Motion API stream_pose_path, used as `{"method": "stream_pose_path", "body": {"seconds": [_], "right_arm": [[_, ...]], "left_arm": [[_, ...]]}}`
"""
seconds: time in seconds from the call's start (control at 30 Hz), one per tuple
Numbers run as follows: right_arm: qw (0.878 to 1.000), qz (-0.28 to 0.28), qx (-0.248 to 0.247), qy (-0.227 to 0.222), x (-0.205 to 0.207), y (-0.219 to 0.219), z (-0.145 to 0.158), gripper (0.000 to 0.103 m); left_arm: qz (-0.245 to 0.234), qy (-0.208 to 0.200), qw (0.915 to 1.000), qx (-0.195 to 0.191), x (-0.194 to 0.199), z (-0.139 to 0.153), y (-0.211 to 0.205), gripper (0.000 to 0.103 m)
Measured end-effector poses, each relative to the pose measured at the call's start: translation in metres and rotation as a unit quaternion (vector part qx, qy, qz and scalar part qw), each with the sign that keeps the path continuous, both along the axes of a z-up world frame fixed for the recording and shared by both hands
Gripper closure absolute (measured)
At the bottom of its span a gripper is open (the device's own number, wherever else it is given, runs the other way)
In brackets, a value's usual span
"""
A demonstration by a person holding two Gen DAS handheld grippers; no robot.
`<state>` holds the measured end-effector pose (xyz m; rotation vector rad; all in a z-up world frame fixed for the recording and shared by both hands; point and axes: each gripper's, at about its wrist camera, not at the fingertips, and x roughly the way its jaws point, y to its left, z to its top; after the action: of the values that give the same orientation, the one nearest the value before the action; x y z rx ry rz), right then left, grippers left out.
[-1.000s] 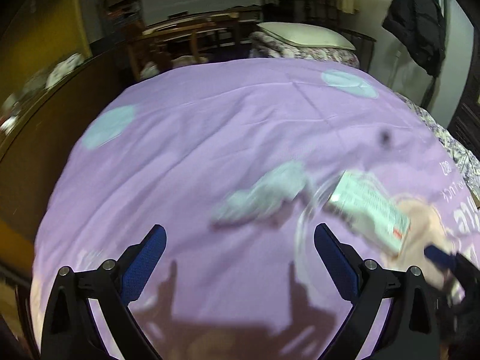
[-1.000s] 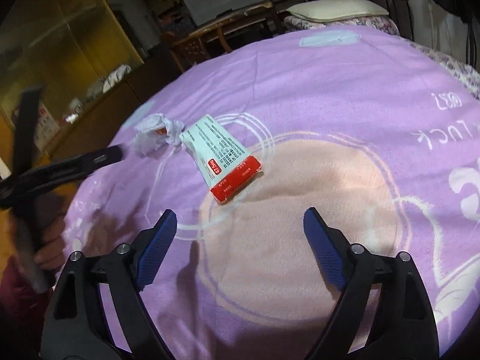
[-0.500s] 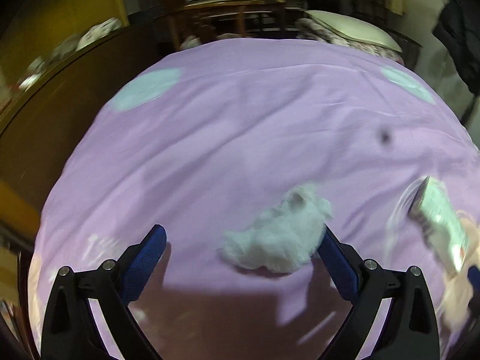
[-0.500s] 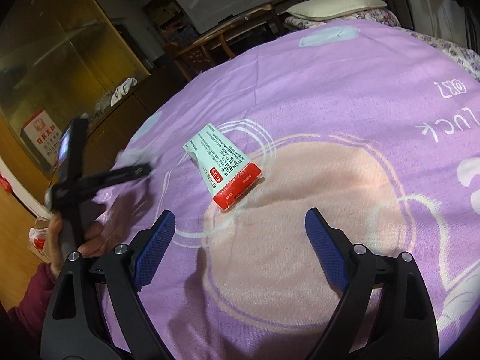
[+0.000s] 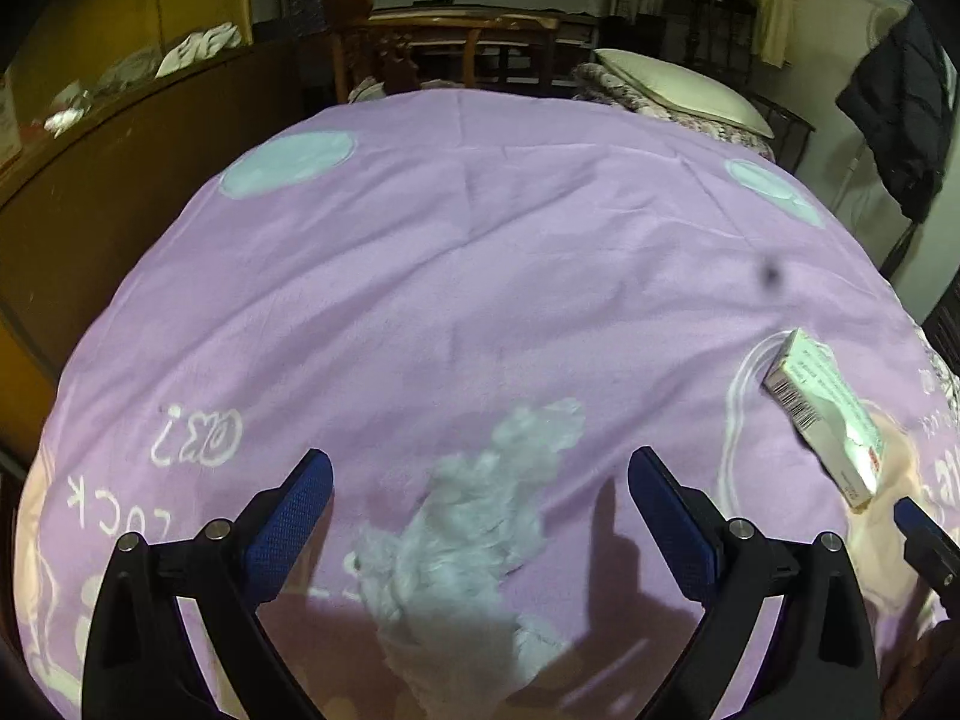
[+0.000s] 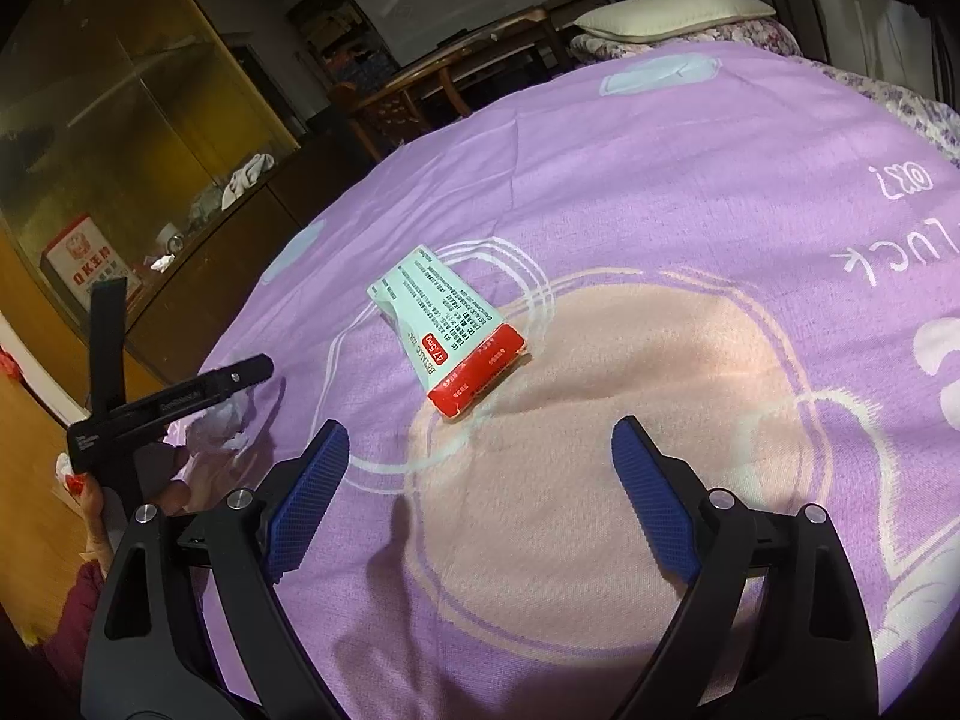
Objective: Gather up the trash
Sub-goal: 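Return to the bed and grasp the crumpled white tissue with the left tool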
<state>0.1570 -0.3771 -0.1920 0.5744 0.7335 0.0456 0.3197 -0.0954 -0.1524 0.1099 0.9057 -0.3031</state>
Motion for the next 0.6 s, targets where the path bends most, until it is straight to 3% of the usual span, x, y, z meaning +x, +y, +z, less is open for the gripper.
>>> {"method": "stream_pose_path", "body": {"seconds": [0.23,0.3,0.47,0.6], "right_arm": [[1.0,0.001,-0.001,0.001,0.001,-0.001,0.0,0.015],[1.0,0.001,-0.003,0.001,0.001,-0.001,0.0,0.015],[1.0,-0.001,-0.014,0.006,0.002,0.003,0.001,0.015],[0.999,-0.002,-0.034,0.015,0.005,0.01,0.002,0.015]], "left_arm": [[0.029,0.01,0.9995,-0.005,-0.02,-0.013,0.04,0.006],[0.036,0.026,0.999,-0.009,-0.017,-0.021,0.041,0.006],[0.038,0.017,0.999,0.015,-0.014,-0.024,0.03,0.006],[0.039,0.02,0.999,-0.002,-0.015,-0.024,0.036,0.006]]}}
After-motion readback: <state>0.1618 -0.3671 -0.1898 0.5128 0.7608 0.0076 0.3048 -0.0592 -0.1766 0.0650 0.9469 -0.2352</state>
